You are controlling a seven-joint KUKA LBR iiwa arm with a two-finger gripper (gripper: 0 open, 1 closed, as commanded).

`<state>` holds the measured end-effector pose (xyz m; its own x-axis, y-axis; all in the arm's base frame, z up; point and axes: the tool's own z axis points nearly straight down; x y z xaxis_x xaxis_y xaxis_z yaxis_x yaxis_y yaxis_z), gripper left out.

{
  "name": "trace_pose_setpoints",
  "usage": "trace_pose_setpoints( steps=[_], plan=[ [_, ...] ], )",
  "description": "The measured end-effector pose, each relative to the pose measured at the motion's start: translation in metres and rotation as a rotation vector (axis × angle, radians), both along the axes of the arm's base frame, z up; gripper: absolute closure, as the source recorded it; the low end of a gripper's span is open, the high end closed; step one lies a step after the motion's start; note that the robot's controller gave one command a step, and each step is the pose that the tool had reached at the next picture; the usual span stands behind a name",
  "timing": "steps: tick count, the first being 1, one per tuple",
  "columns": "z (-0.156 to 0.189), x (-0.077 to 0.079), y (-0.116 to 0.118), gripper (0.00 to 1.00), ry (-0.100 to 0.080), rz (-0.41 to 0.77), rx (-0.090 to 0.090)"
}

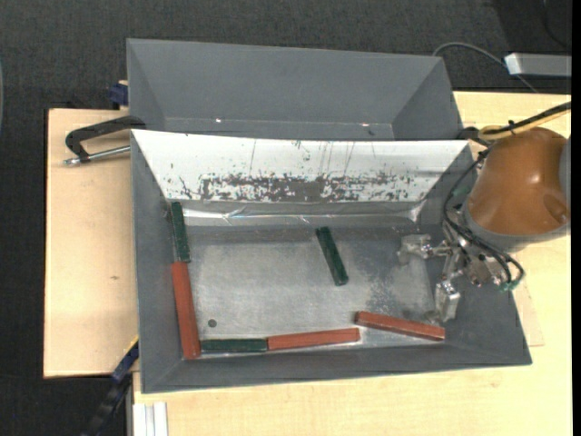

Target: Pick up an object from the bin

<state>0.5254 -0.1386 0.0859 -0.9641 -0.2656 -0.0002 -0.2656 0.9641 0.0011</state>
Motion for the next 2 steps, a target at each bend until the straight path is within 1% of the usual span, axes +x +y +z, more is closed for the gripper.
trace_pose_setpoints(
  steps=[1, 2],
  plan=[
    [0.0103, -0.0071, 0.0015, 0.00, -0.005, 0.184, -0.002],
    [0.0075, -0.0153, 0.0031, 0.00, 0.000, -0.049, 0.000]
  ],
)
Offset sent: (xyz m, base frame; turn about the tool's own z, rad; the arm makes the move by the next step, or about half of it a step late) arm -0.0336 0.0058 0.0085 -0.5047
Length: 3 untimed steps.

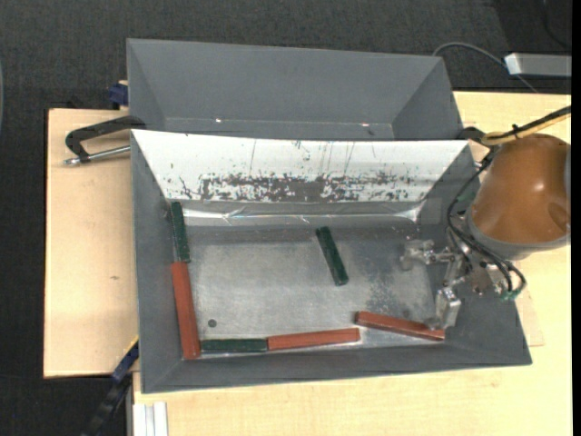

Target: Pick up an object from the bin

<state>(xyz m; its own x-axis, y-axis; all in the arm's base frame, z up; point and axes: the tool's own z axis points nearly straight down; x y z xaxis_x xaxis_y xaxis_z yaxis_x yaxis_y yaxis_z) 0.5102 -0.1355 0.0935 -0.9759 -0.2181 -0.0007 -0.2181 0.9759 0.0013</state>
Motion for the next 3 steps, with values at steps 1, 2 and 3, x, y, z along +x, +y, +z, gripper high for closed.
trace_pose_setpoints(
  steps=[1, 2, 3],
  plan=[
    [-0.010, -0.004, 0.024, 0.00, -0.001, 0.144, -0.001],
    [-0.013, -0.004, 0.039, 0.00, -0.001, 0.335, 0.000],
    [0.007, -0.003, 0.060, 1.00, -0.005, 0.140, -0.001]
  ],
)
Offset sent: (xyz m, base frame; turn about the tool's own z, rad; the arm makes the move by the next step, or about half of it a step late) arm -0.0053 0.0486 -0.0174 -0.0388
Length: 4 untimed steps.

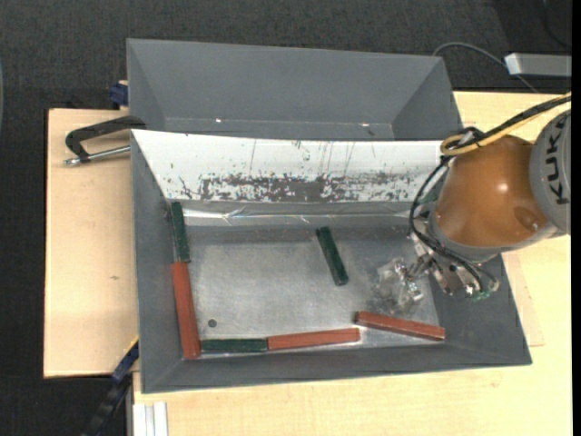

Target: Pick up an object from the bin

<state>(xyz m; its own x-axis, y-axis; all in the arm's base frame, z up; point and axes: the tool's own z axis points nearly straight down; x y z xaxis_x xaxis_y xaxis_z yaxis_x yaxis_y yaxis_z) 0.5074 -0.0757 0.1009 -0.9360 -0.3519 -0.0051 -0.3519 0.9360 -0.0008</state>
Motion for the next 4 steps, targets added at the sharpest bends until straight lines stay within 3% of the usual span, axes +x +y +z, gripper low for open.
trace_pose_setpoints(
  steps=[1, 2, 3, 4],
  plan=[
    [0.000, 0.000, 0.000, 0.00, 0.000, 0.000, 0.000],
    [0.000, 0.000, 0.000, 0.00, 0.000, 0.000, 0.000],
    [-0.017, 0.000, 0.036, 0.00, 0.004, 0.047, 0.000],
    [-0.030, -0.015, 0.025, 1.00, 0.004, 0.038, 0.000]
  ],
)
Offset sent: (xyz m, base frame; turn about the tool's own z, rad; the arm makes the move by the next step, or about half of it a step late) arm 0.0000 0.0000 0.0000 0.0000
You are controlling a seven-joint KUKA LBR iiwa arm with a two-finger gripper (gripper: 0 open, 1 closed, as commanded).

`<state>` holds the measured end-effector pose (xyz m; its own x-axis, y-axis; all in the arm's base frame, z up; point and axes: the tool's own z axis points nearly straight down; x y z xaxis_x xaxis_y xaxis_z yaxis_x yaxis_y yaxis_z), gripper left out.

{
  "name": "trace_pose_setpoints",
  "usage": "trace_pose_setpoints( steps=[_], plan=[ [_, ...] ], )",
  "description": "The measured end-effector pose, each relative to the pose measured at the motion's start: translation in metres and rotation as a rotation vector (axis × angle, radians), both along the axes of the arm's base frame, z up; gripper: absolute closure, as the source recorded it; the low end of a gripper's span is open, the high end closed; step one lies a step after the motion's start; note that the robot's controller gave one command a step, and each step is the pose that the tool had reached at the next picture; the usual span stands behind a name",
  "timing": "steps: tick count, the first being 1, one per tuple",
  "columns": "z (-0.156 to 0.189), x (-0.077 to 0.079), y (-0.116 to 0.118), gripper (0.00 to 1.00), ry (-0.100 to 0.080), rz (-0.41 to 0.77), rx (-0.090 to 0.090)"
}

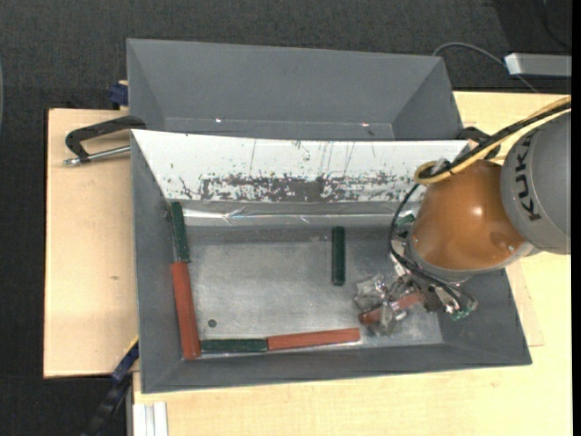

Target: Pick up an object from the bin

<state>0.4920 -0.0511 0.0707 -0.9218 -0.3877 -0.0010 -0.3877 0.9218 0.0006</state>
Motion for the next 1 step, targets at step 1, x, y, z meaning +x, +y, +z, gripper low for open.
trace_pose_setpoints(
  steps=[1],
  plan=[
    [0.0000, 0.0000, 0.0001, 1.00, 0.000, 0.000, 0.000]
  ],
)
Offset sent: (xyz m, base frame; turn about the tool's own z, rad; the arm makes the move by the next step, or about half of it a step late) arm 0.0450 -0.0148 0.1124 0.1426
